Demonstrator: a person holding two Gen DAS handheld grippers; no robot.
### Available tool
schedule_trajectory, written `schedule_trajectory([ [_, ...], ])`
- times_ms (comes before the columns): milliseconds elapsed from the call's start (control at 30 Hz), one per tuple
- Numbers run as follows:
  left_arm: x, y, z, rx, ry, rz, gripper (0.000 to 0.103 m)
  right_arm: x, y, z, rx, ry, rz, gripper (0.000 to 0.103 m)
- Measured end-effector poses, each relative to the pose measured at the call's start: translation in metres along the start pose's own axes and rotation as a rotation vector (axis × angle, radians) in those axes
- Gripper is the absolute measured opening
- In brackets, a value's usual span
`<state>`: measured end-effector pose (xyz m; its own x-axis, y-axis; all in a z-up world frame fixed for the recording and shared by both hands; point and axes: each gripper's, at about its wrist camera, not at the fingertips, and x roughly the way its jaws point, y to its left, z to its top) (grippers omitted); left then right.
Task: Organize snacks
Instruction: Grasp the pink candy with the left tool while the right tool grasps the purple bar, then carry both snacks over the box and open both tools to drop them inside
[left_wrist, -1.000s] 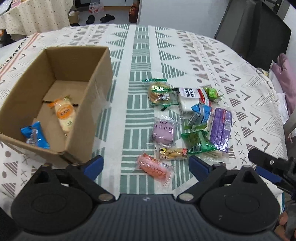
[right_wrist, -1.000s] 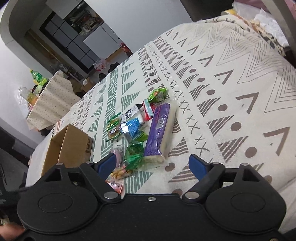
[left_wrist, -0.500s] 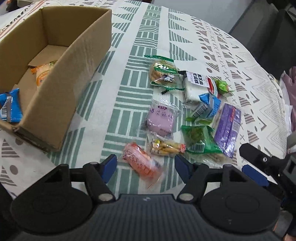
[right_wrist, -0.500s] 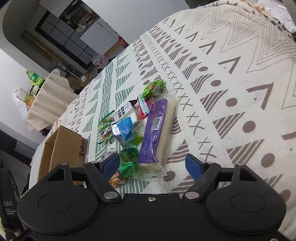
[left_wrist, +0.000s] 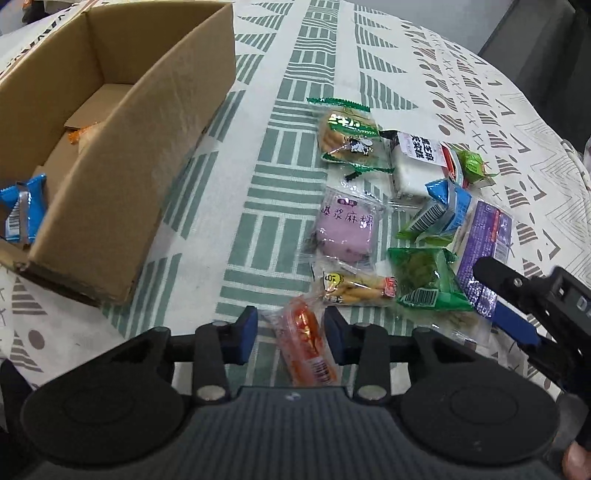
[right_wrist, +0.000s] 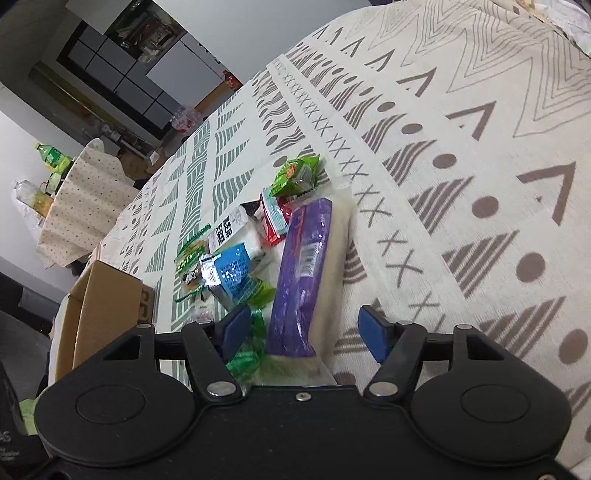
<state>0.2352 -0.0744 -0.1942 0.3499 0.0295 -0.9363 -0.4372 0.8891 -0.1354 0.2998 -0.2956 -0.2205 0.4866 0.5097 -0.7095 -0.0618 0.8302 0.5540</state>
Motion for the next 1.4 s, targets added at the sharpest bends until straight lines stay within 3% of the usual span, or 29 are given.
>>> schedule_trajectory([
  [133,-0.004,0.000,-0.001,-0.003,0.005,-0.009,0.045,0.004,0.004,0.000,-0.016,-0.006,-0.024,0.061],
  [200,-0.003,0.001,-0.005,-0.012,0.006,-0.004,0.045,0.003,0.006,-0.003,-0.037,-0.005,-0.052,0.037],
  [300,0.001,0.003,-0.012,-0.029,-0.002,-0.005,0.041,0.002,0.002,-0.006,-0.012,0.014,-0.029,0.029],
  [400,-0.002,0.003,-0.014,-0.012,-0.034,0.010,0.019,-0.004,0.004,-0.013,-0.027,0.028,-0.027,0.027],
  [667,-0.016,0.014,-0.014,-0.015,-0.076,-0.009,0.018,-0.025,0.000,-0.028,0.050,0.015,-0.048,0.027],
  [967,-0.022,0.021,-0.011,-0.008,-0.091,-0.036,0.018,-0.012,0.003,-0.022,0.014,0.007,-0.096,0.040],
  [1200,-0.034,0.020,0.004,0.009,-0.123,-0.059,0.017,-0.011,0.010,-0.021,-0.067,-0.004,-0.122,0.027],
  [1400,-0.054,0.022,0.016,0.028,-0.157,-0.090,0.017,-0.036,0.014,-0.018,-0.051,-0.051,-0.101,0.024],
])
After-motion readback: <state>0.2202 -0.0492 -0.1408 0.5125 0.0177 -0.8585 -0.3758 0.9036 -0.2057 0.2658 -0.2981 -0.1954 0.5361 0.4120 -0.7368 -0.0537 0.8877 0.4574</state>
